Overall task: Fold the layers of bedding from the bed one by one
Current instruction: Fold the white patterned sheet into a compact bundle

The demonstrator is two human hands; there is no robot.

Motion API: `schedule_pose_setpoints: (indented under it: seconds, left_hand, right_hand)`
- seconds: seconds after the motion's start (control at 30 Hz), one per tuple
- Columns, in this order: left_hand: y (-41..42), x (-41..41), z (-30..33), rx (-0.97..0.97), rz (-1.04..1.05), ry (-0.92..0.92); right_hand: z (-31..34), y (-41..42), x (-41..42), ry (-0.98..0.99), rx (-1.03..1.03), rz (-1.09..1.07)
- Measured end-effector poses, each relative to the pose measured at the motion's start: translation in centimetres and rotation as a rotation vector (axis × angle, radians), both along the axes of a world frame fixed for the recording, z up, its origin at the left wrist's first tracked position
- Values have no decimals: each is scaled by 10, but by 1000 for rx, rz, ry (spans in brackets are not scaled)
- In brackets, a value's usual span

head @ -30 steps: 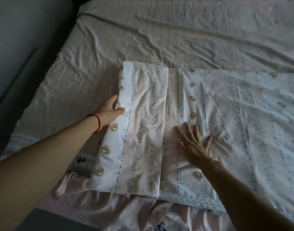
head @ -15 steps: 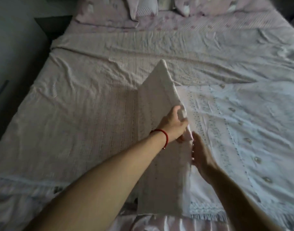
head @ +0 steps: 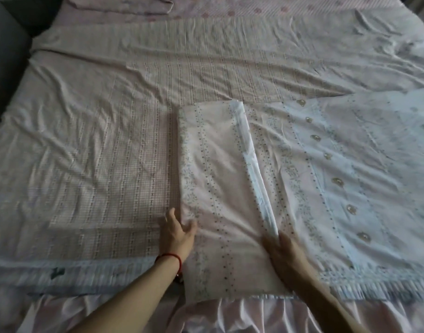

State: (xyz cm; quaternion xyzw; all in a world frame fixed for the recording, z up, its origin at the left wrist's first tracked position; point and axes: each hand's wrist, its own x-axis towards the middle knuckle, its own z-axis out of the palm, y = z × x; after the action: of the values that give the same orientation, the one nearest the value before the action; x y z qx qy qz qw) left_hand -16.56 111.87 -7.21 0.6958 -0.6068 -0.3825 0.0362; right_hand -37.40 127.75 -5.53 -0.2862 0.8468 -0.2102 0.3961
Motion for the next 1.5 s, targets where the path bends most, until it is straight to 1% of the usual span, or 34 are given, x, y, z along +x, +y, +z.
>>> schedule_pose_setpoints:
  seconds: [0.07, 0.1, 0.13, 0.17, 0.27, 0.3, 0.37, 0.43, 0.5, 0.6, 0.67, 0.77, 0.87, 0.93, 0.97, 1.0, 1.03, 1.07, 1.1, 1.13, 1.17, 1.2, 1.23, 1.33, 1.5]
  left_hand:
    - [-7, 2, -6, 38, 29, 39]
    - [-12, 1, -7, 49, 42, 61]
    - [-17, 1, -8, 57, 56, 83]
    - [-22, 0, -9, 71, 68, 112]
    - [-45, -8, -4, 103, 72, 169]
    - [-58, -13, -4, 93, 61, 165]
    - [-91, -26, -5, 48, 67, 130]
    - [-127, -45, -5, -9, 109, 130]
    - [-158, -64, -4, -54, 145, 151]
    - [-212, -94, -12, -39, 217, 242]
    - [-244, -108, -18, -34, 283, 307]
    - [-274, -123, -22, -72, 330, 394]
    - [-286, -136, -25, -145, 315, 366]
    - [-288, -140, -32, -164, 290, 312]
    - [-291, -143, -36, -146, 301, 315]
    - [-295, -147, -37, -119, 318, 304]
    - [-297, -150, -35, -106, 314, 273]
    - [-302, -155, -38, -92, 308, 215]
    - [-309, -161, -42, -92, 294, 176]
    - [-315, -165, -46, -77, 304, 179]
    - [-316, -172, -47, -56, 306, 189]
    - [-317, -176, -48, -45, 326, 184]
    - [-323, -177, -55, -40, 330, 181]
    - [-339, -171, -72, -60, 272, 176]
    - [-346, -167, -80, -111, 241, 279]
  right_hand:
    - [1, -4, 0, -30, 173, 137]
    - [3, -12, -5, -78, 201, 187]
    - [5, -22, -13, -136, 173, 216]
    - [7, -33, -23, -153, 102, 216]
    - [3, -83, -57, -23, -32, 36]
    - [-1, -106, -66, 6, -80, 10]
    - [-6, -155, -80, 43, -119, 35]
    - [-10, -204, -93, 2, -150, -2]
    - [-11, -242, -102, -71, -198, -106]
    - [-21, -289, -117, -128, -267, -257]
    - [-25, -308, -124, -119, -285, -245]
    - [-30, -322, -131, -12, -360, -155]
    - [-33, -314, -136, 74, -464, -153]
    - [-35, -310, -132, 112, -414, -185]
    - [-35, -310, -129, 190, -397, -168]
    - [-34, -312, -124, 316, -406, -111]
    - [-33, -316, -119, 461, -427, -11]
    - [-35, -320, -115, 577, -420, 135]
    - [-41, -324, -115, 637, -380, 310]
    - [-51, -329, -117, 649, -320, 471]
    - [-63, -331, -121, 632, -277, 572]
    - [-74, -331, -126, 622, -244, 604]
    - [-86, -331, -130, 626, -228, 590]
    - [-95, -335, -131, 645, -226, 579]
    - [-98, -339, -133, 625, -196, 584]
